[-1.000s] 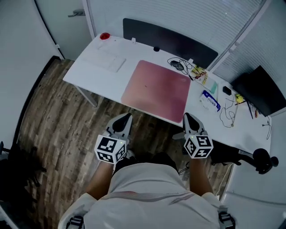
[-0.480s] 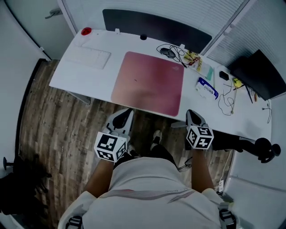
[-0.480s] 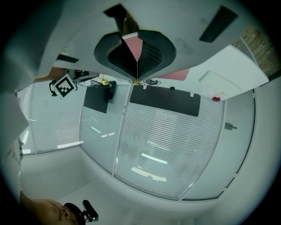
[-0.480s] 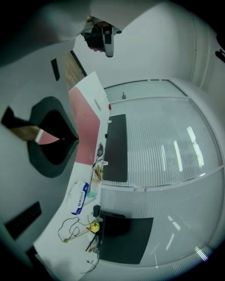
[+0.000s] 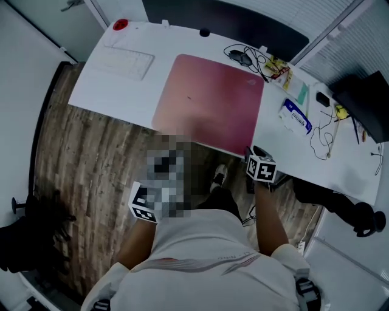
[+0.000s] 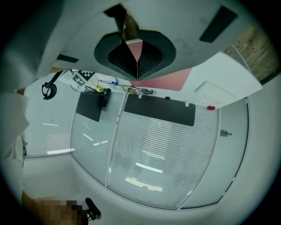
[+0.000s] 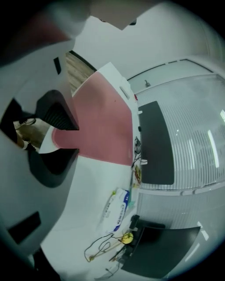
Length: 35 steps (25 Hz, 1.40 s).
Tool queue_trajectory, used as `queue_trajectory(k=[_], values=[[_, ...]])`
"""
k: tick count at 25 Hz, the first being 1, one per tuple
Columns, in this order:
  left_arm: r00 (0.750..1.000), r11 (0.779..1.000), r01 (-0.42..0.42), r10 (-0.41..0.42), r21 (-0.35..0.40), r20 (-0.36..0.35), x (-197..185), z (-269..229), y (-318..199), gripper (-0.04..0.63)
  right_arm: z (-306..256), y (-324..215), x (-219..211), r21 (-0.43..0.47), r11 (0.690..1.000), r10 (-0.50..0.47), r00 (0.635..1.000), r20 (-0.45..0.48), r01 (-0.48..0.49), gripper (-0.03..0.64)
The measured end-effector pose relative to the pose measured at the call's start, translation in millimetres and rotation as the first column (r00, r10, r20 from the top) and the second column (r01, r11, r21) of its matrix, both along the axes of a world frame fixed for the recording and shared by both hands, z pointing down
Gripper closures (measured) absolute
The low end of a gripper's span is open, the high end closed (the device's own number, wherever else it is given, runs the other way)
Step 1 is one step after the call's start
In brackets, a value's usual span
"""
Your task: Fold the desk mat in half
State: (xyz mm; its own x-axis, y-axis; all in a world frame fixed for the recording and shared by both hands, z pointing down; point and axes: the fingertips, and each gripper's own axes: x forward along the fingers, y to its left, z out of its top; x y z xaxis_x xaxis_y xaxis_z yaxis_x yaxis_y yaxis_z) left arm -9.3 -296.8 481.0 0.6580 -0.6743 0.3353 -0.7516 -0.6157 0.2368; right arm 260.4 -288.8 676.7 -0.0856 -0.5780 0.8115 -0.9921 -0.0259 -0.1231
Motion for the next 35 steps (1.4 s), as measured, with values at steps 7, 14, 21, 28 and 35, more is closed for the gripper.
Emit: queue_trajectory(k=[7, 14, 21, 28, 35], values=[[0.998, 0.999, 0.037, -0.036, -0.033, 0.043, -6, 11, -4, 0.58, 45, 2, 6, -0.103, 0.994, 0.026, 1.0, 0.001, -0.025, 0.439], [0.999, 0.999, 0.012, -0.01, -0.043, 0.04, -1, 15, -5, 0.58, 46, 3, 2, -0.066, 0.997, 0.051, 0.998, 0.03, -0.049, 0.476], [0.999, 0.999, -0.023, 0.025, -0.042, 0.03, 2, 14, -2, 0.58, 33, 2, -1, -0.005, 0.992, 0.127, 0.983, 0.131, -0.128, 0.532], [0.998, 1.0, -0.013, 0.013, -0.001, 0.055, -17, 8, 1, 0.58, -34, -20, -30, 0.188, 0.976, 0.051, 0.954, 0.295, -0.11, 0.537], [0.996, 0.997, 0.08, -0.08, 0.01, 0.047, -59, 4, -1, 0.58, -82, -68, -95, 0.299, 0.954, -0.111, 0.939, 0.325, 0.009, 0.537]])
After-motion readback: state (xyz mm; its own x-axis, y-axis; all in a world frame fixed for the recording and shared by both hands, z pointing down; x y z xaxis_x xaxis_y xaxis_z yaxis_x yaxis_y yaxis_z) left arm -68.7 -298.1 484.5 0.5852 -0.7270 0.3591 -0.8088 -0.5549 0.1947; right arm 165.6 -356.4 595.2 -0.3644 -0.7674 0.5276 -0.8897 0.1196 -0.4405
